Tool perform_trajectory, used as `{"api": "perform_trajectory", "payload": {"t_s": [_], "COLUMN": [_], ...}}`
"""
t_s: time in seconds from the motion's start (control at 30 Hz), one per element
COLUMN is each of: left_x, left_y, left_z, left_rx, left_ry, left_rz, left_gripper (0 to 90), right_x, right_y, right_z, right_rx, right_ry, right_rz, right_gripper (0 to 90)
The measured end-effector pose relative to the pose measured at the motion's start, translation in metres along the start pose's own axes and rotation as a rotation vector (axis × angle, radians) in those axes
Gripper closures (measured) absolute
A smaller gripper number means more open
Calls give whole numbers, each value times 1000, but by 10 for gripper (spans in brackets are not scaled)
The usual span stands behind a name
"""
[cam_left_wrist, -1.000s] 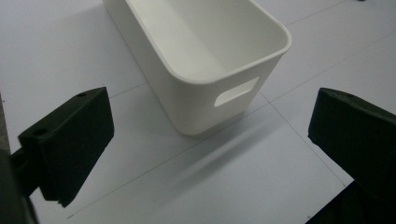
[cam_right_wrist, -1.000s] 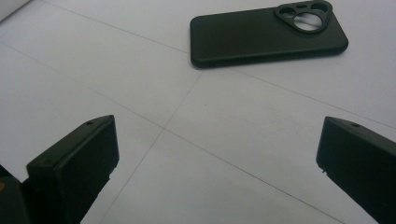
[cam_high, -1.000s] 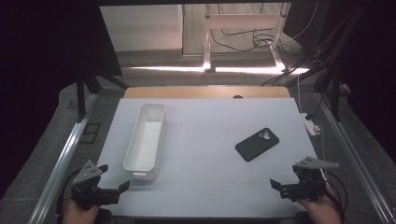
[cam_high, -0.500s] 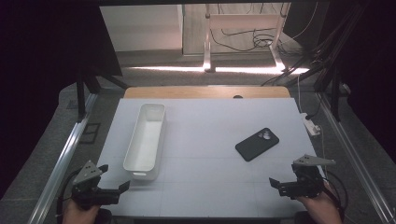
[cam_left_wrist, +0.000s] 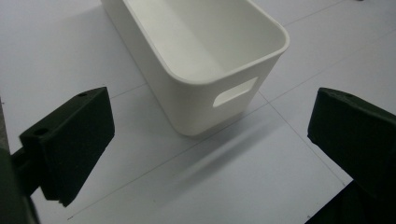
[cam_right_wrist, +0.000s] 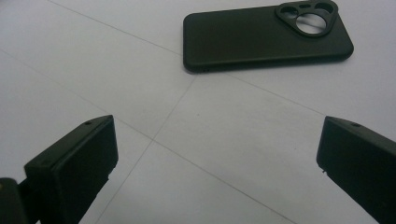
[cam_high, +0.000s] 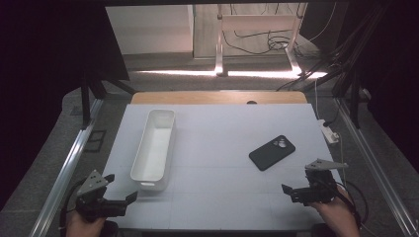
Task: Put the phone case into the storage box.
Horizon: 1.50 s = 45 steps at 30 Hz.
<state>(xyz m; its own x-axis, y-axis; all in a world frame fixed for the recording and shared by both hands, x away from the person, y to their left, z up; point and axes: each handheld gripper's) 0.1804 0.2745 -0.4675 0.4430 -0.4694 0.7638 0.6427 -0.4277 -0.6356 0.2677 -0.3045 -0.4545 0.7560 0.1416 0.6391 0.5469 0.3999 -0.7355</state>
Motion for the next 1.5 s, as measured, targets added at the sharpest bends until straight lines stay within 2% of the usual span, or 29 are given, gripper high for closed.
{"api": "perform_trajectory", "payload": {"t_s": [0.13,0.43,0.57,0.87,1.5], "left_x": [0,0,0,0,0], "left_y": [0,0,0,0,1], "left_z": [0,0,0,0,0], "left_rx": [0,1,0,0,0], "left_ry": [-2,1,0,-1,2], "left_rz": [-1,0,-2,-3,0], "left_gripper": [12,12,12,12,12], "right_x": [5,13,19,29,59], "right_y": [4,13,18,25,48], "right_z": [-2,-1,-1,-1,1], "right_rx": [8,17,13,20,12], "right_ry": [4,-23,-35,-22,-46], "right_rz": [10,21,42,44,79], "right_gripper": [0,0,0,0,0]}}
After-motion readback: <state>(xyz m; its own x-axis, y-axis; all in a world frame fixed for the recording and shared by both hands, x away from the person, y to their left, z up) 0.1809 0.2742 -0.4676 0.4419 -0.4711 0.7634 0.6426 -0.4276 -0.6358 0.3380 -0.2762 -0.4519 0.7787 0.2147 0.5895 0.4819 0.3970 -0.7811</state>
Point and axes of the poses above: each handheld gripper's, and its own axes: y roughly forward along the jaws, x roughly out of its top, z roughly to its left, and after that the axes turned 15 degrees about y, right-handed
